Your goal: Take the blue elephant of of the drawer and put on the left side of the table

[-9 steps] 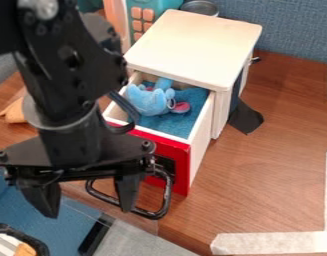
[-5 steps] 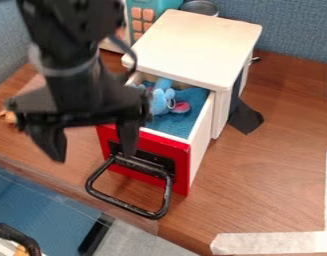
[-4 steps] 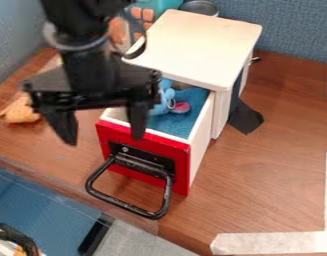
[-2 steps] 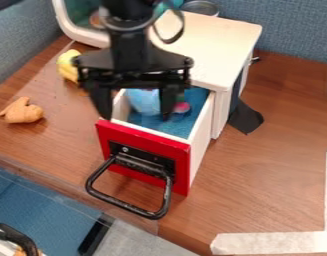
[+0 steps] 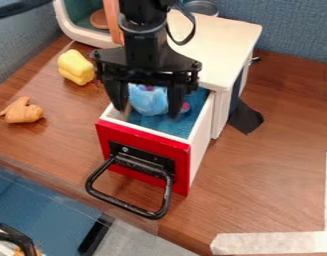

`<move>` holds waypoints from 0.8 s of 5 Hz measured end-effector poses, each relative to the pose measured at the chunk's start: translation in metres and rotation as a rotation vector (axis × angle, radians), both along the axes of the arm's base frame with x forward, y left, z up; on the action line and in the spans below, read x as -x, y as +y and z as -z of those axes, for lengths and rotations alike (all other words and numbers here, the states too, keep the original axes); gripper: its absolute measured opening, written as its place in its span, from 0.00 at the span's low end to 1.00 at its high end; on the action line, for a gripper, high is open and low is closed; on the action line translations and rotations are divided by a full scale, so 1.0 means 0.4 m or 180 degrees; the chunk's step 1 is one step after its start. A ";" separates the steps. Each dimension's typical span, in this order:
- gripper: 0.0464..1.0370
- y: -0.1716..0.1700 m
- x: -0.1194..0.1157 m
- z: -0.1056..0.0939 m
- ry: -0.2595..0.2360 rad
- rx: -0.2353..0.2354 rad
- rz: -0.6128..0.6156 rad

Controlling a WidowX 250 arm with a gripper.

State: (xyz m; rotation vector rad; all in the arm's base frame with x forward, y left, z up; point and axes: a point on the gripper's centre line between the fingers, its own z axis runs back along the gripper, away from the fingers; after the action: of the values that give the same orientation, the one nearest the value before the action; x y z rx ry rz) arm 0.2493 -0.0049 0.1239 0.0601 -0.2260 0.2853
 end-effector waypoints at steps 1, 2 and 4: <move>0.96 0.012 -0.032 0.006 -0.0201 -0.0040 -0.0160; 0.96 0.032 -0.048 0.034 -0.0170 -0.0059 -0.0227; 0.96 0.056 -0.090 0.073 -0.0106 -0.0070 -0.0328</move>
State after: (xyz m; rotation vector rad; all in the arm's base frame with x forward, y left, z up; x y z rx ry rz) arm 0.2853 0.0176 0.0945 0.0889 -0.2596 0.3867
